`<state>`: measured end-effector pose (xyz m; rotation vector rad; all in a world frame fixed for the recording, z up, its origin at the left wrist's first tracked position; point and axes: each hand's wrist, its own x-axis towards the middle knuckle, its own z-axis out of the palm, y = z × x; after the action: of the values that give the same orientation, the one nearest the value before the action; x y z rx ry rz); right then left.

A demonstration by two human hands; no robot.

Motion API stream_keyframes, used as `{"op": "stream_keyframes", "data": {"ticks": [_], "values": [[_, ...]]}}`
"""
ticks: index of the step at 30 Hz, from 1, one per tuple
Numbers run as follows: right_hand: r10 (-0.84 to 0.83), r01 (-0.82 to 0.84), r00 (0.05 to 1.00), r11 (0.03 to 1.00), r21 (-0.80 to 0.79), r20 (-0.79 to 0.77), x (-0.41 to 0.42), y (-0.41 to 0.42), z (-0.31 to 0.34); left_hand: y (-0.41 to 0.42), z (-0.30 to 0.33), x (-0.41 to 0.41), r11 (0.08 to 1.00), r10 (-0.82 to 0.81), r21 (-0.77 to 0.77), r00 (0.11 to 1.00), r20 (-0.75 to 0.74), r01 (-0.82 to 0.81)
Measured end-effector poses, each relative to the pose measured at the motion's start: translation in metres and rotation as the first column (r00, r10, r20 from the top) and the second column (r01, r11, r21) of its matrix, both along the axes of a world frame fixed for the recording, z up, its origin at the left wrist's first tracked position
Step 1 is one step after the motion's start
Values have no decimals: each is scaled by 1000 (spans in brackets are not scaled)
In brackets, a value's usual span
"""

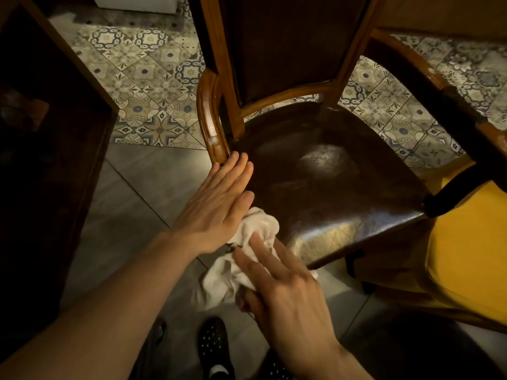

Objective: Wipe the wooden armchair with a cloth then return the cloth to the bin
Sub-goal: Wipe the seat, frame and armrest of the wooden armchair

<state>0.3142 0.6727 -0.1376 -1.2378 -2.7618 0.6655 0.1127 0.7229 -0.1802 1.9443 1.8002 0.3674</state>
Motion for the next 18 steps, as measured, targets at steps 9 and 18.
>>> {"op": "stream_keyframes", "data": {"ticks": [9, 18], "values": [[-18, 10, 992, 998, -63, -124, -11, 17, -8, 0, 0, 0, 1000, -2, 11, 1000, -11, 2], [23, -29, 997, 996, -81, -76, -11, 28, 9, -1, -6, -2, 1000, -14, 23, 1000, -24, 15]]}}
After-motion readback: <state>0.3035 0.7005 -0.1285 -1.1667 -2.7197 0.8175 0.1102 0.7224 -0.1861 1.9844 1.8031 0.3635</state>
